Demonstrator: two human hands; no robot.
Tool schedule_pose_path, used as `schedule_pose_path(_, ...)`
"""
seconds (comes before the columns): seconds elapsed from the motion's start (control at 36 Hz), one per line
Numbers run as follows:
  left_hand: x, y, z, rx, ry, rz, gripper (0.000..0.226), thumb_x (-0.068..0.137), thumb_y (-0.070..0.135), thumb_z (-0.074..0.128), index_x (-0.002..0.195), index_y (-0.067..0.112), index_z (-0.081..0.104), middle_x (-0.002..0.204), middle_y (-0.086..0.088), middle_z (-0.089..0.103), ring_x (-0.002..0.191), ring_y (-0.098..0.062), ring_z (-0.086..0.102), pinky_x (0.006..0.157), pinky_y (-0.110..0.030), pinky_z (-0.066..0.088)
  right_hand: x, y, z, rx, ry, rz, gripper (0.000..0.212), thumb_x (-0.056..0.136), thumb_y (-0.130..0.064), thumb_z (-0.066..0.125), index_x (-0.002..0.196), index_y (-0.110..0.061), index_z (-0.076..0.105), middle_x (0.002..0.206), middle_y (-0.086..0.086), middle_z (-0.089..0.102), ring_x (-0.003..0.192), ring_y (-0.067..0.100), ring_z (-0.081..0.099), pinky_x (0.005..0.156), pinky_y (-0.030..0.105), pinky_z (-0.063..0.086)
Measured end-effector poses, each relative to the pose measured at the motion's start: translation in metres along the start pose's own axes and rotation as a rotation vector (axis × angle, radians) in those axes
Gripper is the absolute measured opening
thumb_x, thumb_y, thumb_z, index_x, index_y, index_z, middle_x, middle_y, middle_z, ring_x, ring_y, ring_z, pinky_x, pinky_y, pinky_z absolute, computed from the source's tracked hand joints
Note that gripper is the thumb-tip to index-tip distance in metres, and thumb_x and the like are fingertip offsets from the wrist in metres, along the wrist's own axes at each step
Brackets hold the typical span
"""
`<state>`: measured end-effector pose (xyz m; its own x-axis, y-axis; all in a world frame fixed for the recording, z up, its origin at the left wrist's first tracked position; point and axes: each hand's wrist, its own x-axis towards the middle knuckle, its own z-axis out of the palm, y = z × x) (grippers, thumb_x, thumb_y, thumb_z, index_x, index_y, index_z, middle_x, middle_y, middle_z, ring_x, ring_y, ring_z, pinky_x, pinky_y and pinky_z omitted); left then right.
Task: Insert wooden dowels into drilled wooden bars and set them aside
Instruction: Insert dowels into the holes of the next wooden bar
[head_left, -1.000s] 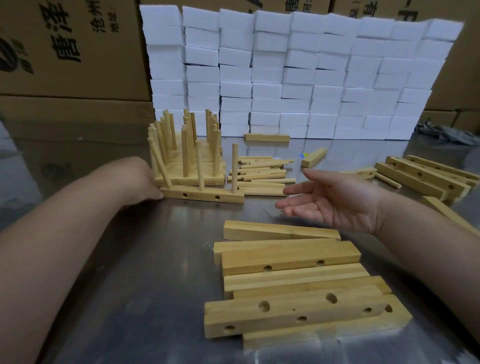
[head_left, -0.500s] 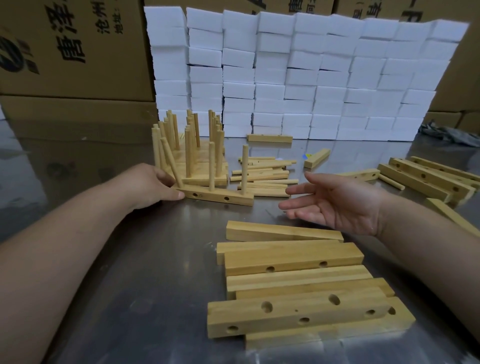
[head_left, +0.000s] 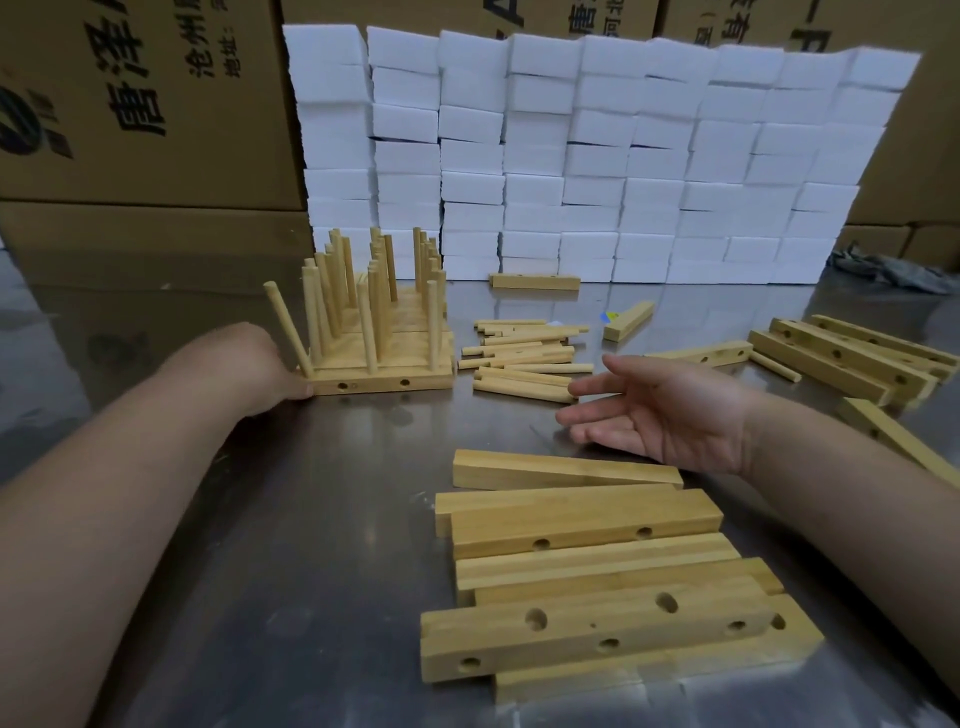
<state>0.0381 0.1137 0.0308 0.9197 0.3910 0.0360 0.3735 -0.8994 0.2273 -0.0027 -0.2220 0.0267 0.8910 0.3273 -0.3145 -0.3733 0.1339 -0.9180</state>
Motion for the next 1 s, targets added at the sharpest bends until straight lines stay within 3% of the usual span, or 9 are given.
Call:
schedule_pose_path(0.11, 0.000, 0.004, 0.006, 0.026, 0.085, 0.008, 0.038, 0.076, 0.049, 0.068, 0.065, 0.014, 0.057, 0.072, -0.006, 0.057, 0.064, -0.021, 0.050, 0.057, -0.030, 0.037, 0.000, 0.000, 0.000, 0.007, 0.015, -0.013, 0.037, 0.096, -0.029, 0.044, 0.111, 0.002, 0.055, 0.095, 0.027, 0.068, 0.069, 0.030, 0.071, 0.054, 0.026, 0.058)
schedule_pose_path(0.22, -0.007, 0.017, 0.012, -0.074, 0.049, 0.086, 0.042, 0.082, 0.047, 0.061, 0.056, 0.016, 0.069, 0.066, -0.005, 0.064, 0.065, -0.021, 0.058, 0.052, -0.029, 0.035, 0.000, -0.001, 0.002, 0.012, 0.016, -0.015, 0.036, 0.096, -0.029, 0.044, 0.110, 0.002, 0.055, 0.093, 0.027, 0.069, 0.069, 0.030, 0.071, 0.052, 0.026, 0.057)
schedule_pose_path(0.36, -0.016, 0.024, 0.019, -0.222, 0.029, 0.236, 0.036, 0.086, 0.048, 0.057, 0.080, 0.017, 0.072, 0.086, -0.003, 0.067, 0.083, -0.021, 0.058, 0.062, -0.028, 0.040, -0.002, -0.001, 0.004, 0.006, 0.036, -0.038, 0.034, 0.096, -0.028, 0.044, 0.110, 0.001, 0.057, 0.089, 0.023, 0.070, 0.063, 0.025, 0.070, 0.052, 0.023, 0.057)
schedule_pose_path(0.42, -0.020, 0.026, 0.018, -0.219, 0.025, 0.247, 0.037, 0.086, 0.049, 0.055, 0.078, 0.017, 0.072, 0.083, -0.003, 0.067, 0.083, -0.020, 0.058, 0.062, -0.028, 0.039, -0.003, -0.001, 0.004, -0.032, 0.072, -0.101, 0.032, 0.096, -0.027, 0.045, 0.110, -0.001, 0.058, 0.085, 0.017, 0.072, 0.055, 0.018, 0.066, 0.047, 0.021, 0.054)
schedule_pose_path(0.5, -0.028, 0.032, 0.015, -0.212, 0.024, 0.290, 0.039, 0.086, 0.049, 0.054, 0.073, 0.018, 0.071, 0.077, -0.001, 0.064, 0.075, -0.016, 0.054, 0.060, -0.026, 0.038, 0.000, 0.003, 0.003, -0.352, 0.289, -0.302, 0.022, 0.094, -0.023, 0.051, 0.107, -0.009, 0.063, 0.072, -0.001, 0.071, 0.050, 0.009, 0.054, 0.046, 0.020, 0.044)
schedule_pose_path(0.58, -0.043, 0.042, 0.016, -0.315, -0.057, 0.417, 0.028, 0.084, 0.052, 0.055, 0.070, 0.030, 0.066, 0.080, 0.011, 0.057, 0.079, -0.009, 0.050, 0.069, -0.026, 0.038, 0.008, 0.006, -0.001, -0.807, 0.523, -0.505, 0.017, 0.093, -0.021, 0.052, 0.099, -0.027, 0.067, 0.083, -0.016, 0.065, 0.071, 0.001, 0.053, 0.066, 0.018, 0.039)
schedule_pose_path(0.72, -0.075, 0.064, 0.022, -0.506, -0.250, 0.674, 0.010, 0.080, 0.044, 0.061, 0.076, 0.038, 0.070, 0.086, 0.024, 0.063, 0.085, 0.006, 0.053, 0.070, -0.016, 0.037, 0.010, 0.009, -0.003, -1.071, 0.279, -0.486, 0.030, 0.097, -0.021, 0.045, 0.114, -0.038, 0.062, 0.123, -0.026, 0.045, 0.115, -0.005, 0.034, 0.100, 0.017, 0.020)
schedule_pose_path(0.83, -0.086, 0.069, 0.021, -0.573, -0.389, 0.837, 0.008, 0.082, 0.039, 0.065, 0.084, 0.036, 0.072, 0.090, 0.020, 0.068, 0.090, 0.005, 0.058, 0.078, -0.018, 0.039, 0.014, 0.010, -0.003, -1.262, 0.083, -0.324, 0.034, 0.099, -0.036, 0.037, 0.131, -0.039, 0.049, 0.143, -0.030, 0.028, 0.133, -0.005, 0.019, 0.109, 0.026, 0.007)
schedule_pose_path(1.0, -0.099, 0.074, 0.016, -0.466, -0.517, 1.005, 0.028, 0.057, 0.061, 0.062, 0.083, 0.053, 0.066, 0.098, 0.027, 0.063, 0.098, 0.008, 0.055, 0.090, -0.019, 0.042, 0.012, 0.008, -0.002, -1.316, 0.140, -0.321, 0.041, 0.099, -0.042, 0.034, 0.137, -0.033, 0.045, 0.146, -0.024, 0.032, 0.137, 0.005, 0.024, 0.103, 0.022, 0.014)
